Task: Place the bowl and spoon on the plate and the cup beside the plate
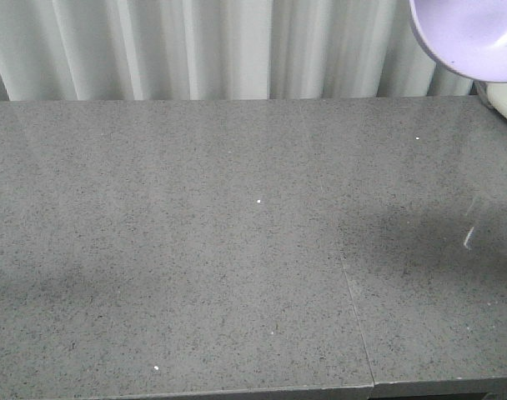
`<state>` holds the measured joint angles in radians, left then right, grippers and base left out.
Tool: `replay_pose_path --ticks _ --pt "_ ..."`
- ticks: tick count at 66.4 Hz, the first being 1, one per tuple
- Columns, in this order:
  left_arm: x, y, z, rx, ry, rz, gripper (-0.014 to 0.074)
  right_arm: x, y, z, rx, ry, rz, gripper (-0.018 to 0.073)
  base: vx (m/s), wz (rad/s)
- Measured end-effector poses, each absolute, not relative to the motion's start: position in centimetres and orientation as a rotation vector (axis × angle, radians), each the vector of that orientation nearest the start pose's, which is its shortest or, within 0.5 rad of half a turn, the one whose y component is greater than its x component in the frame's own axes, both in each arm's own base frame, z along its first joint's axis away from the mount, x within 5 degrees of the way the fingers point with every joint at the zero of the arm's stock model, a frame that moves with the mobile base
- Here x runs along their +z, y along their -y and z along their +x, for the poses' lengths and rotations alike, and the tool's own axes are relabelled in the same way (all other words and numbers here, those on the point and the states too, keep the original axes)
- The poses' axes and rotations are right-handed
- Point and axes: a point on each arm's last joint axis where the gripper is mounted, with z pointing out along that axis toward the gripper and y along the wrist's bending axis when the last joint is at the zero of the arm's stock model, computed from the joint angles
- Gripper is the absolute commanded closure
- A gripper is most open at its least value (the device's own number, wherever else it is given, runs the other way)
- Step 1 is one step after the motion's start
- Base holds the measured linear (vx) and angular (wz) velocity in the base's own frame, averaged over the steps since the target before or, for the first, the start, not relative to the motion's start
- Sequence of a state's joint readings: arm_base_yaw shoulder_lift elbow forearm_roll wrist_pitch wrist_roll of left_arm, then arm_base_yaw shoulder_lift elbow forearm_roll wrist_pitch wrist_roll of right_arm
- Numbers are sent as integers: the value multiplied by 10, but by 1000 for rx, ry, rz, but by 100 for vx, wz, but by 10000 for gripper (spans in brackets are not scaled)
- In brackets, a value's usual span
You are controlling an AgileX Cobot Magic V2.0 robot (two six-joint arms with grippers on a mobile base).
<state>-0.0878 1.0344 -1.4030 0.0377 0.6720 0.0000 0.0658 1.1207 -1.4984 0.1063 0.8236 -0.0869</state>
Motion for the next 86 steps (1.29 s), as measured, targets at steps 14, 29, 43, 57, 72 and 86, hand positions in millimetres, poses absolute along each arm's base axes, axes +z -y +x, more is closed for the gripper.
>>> replay_pose_path --ticks 14,29,43,57,72,86 --pt "496 15 193 -21 -1785 88 603 494 -21 210 110 -1923 -130 570 0 -1" --pt "496 15 193 -21 -1785 88 603 494 -21 210 109 -1923 -130 570 1 -6" --pt "496 15 193 -21 -1785 88 603 494 -21 210 109 -1923 -130 570 2 -20" --pt "496 15 193 -21 -1785 88 603 494 -21 210 109 -1923 -130 570 1 -37" --pt "496 15 193 -21 -1785 88 603 494 -21 210 109 -1923 -130 570 -1 -44" --pt "496 15 193 -21 -1785 88 603 494 -21 210 109 -1923 -130 570 -3 -46"
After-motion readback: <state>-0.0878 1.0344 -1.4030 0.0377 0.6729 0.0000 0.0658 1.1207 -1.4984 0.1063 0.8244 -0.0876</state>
